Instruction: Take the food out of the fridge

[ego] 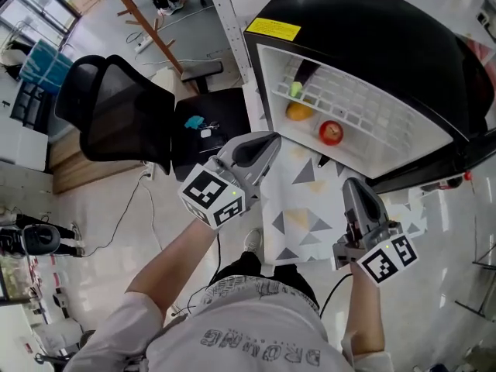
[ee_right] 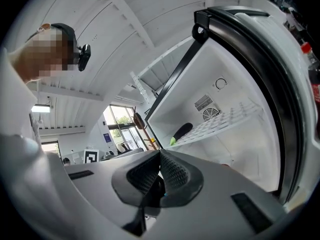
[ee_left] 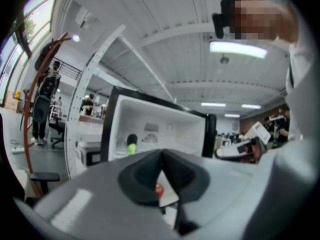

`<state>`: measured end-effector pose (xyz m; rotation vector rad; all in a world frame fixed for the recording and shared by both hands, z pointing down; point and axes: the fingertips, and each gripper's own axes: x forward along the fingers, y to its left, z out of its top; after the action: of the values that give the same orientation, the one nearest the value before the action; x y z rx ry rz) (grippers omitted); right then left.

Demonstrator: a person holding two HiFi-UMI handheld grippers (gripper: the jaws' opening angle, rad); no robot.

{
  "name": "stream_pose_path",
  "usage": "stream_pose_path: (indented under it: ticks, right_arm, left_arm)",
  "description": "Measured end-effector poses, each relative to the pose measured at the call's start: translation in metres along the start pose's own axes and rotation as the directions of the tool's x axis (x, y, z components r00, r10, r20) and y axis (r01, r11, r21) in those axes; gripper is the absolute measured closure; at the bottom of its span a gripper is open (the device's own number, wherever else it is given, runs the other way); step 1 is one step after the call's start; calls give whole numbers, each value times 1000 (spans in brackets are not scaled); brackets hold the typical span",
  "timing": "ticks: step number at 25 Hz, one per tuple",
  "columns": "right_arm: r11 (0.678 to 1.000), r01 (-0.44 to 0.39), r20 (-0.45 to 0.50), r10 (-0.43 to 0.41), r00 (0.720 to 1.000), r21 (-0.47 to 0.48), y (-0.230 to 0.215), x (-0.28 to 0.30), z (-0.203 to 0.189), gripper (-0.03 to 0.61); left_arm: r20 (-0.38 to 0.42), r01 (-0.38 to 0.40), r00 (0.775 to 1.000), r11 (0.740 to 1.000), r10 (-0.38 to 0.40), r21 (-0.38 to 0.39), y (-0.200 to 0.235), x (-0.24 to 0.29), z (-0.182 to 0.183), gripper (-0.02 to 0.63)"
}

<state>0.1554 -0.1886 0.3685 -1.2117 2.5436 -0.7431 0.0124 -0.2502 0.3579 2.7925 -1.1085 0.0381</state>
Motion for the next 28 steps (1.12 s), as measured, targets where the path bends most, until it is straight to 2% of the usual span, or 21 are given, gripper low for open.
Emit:
stream_pose_path:
  ticks: [8,15,21,28]
  right_arm:
    - [998,-51,-19,52,998,35,-13,7,-6,577]
    - [995,-78,-34,80,996,58,-23,12,-12,577]
    - [994,-87,-46,91,995,73,-30,11,-17,577]
    - [991,-95,-61,101,993,93,-35,11,-26,577]
  left_arm:
    - [-52,-89,994,994,93,63,24,26,2,603]
    - [-91,-132,986,988,140,86,39,48,-1,594]
    - [-98,-145,983,981,158,126,44,68,2,558]
    - [-114,-195,969,964,218,182,56,82,4,528]
